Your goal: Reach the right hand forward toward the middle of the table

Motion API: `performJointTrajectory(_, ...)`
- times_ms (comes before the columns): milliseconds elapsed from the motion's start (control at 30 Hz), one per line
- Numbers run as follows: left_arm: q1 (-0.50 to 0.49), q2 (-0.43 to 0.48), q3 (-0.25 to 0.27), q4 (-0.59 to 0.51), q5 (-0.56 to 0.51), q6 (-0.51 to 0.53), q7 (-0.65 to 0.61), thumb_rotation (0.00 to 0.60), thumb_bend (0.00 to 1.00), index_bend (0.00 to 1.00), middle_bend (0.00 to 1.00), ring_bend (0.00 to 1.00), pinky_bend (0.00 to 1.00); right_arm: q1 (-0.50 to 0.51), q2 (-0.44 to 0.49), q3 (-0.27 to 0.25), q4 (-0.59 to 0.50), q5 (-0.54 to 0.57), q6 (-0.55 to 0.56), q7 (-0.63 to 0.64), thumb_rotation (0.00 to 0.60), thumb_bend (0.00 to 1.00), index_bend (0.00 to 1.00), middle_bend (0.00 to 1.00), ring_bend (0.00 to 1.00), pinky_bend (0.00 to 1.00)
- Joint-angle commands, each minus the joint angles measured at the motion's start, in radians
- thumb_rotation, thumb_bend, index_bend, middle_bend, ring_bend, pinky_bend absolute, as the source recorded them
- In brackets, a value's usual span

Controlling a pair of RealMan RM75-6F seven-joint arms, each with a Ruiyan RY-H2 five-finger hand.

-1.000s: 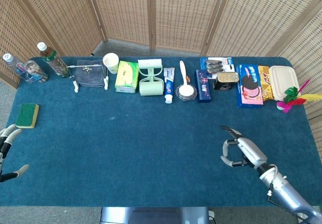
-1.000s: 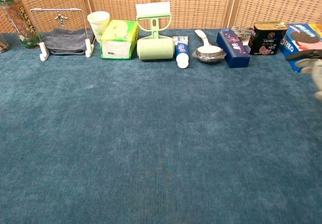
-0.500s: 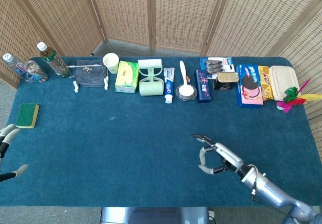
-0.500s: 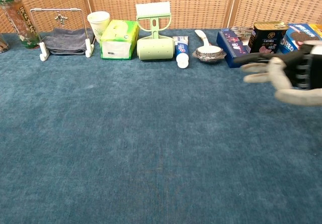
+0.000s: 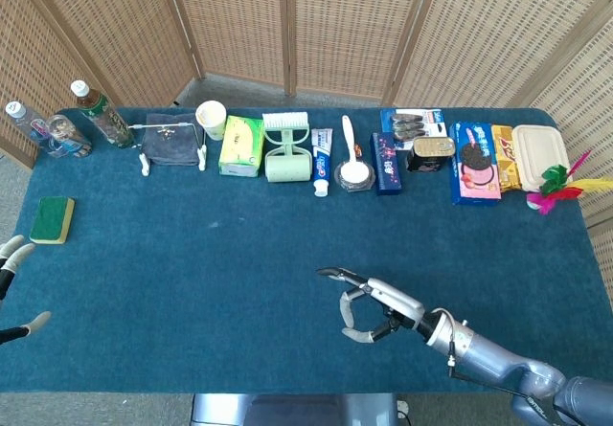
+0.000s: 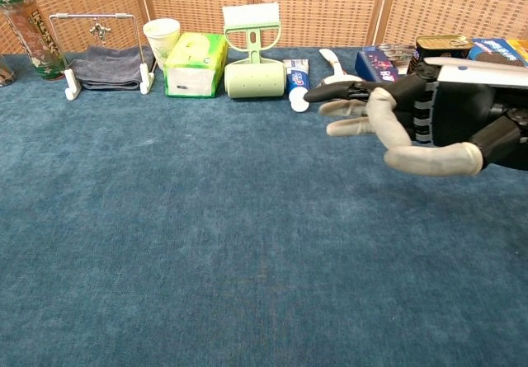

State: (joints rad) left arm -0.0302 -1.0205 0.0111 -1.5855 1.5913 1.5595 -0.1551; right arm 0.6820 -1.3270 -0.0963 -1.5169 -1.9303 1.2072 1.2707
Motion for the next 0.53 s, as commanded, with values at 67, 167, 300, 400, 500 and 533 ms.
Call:
performJointTrajectory(67,-0.001,0.0,0.0,-0.001,-0.001,-0.004,0.001,0.6,0.11,0.06,0.0,0.0,0.0,0.012,-0.018,-0.007,-0.007,0.005,0.009,-0.013,0.6,0.4,0.66,0.09,0.05,0.04)
performJointTrajectory(167,-0.001,0.0,0.001,-0.001,0.0,-0.004,0.001,0.6,0.11,0.06,0.0,0.0,0.0,0.024,-0.034,-0.016,-0.006,0.013,0.001,-0.022,0.6,0.4,0.66,0.09,0.04,0.04)
performJointTrajectory(300,0.001,0.0,0.001,0.0,0.0,-0.001,-0.001,0.6,0.11,0.06,0.0,0.0,0.0,0.038,-0.057,-0.024,-0.007,0.021,-0.005,-0.03,0.6,0.4,0.66,0.09,0.04,0.04)
performJointTrajectory(400,0.001,0.001,0.0,0.0,-0.002,-0.001,-0.004,0.6,0.11,0.06,0.0,0.0,0.0,0.05,-0.068,-0.027,-0.012,0.023,-0.009,-0.041,0.6,0.4,0.66,0.09,0.04,0.04)
performJointTrajectory(500,0.001,0.001,0.0,0.001,-0.001,-0.002,-0.004,0.6,0.11,0.06,0.0,0.0,0.0,0.064,-0.081,-0.03,-0.022,0.029,-0.024,-0.061,0.6,0.4,0.66,0.09,0.04,0.04)
performJointTrajectory(533,0.0,0.001,0.001,0.0,0.001,-0.003,-0.004,0.6,0.11,0.06,0.0,0.0,0.0,0.069,-0.087,-0.033,-0.025,0.032,-0.03,-0.069,0.6,0.4,0.66,0.09,0.04,0.04)
